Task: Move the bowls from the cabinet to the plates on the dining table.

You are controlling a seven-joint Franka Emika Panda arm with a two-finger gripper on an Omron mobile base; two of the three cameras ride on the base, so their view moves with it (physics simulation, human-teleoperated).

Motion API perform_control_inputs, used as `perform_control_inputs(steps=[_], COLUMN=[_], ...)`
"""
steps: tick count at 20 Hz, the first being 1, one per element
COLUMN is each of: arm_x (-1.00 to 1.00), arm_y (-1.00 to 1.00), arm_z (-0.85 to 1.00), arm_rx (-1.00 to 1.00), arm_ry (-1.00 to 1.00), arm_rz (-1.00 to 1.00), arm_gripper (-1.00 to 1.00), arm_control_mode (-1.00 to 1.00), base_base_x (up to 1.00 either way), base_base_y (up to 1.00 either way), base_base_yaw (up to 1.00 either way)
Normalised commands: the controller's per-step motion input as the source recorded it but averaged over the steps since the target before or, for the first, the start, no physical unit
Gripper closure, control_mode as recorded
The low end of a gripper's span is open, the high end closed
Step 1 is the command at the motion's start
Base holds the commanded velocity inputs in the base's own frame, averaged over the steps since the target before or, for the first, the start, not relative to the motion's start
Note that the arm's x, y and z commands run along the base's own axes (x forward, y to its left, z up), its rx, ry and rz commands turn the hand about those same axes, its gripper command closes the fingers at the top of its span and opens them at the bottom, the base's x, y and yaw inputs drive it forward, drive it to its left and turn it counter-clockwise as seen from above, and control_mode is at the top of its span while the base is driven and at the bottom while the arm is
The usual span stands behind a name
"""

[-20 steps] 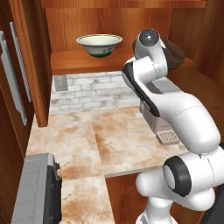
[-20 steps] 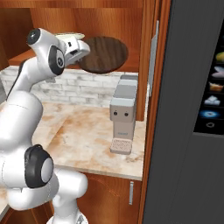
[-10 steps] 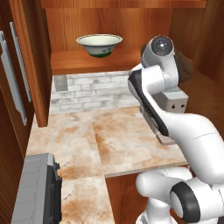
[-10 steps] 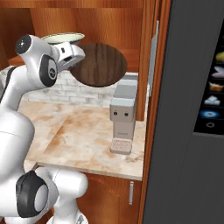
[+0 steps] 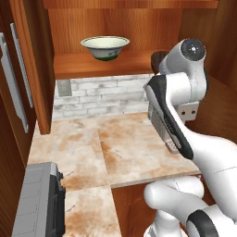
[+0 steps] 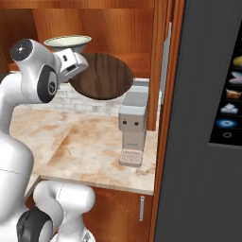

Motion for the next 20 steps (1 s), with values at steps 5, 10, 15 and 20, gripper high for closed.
perform_control_inputs(steps=[5, 10, 15, 20], arm_x=[-0.54, -0.56, -0.46, -0.34], arm_y=[0.03, 0.1, 0.09, 0.0], arm_z=[0.0, 0.0, 0.0, 0.0], arm_rx=[-0.04, -0.09, -0.09, -0.08], arm_ry=[0.08, 0.06, 0.01, 0.0], arm_rz=[0.14, 0.16, 0.13, 0.04], arm_gripper=[1.0, 1.0, 1.0, 1.0], arm_control_mode=[-1.0, -1.0, -1.0, -1.0], base_base_x=[0.0, 0.0, 0.0, 0.0], base_base_y=[0.0, 0.0, 0.0, 0.0], base_base_yaw=[0.0, 0.0, 0.0, 0.0])
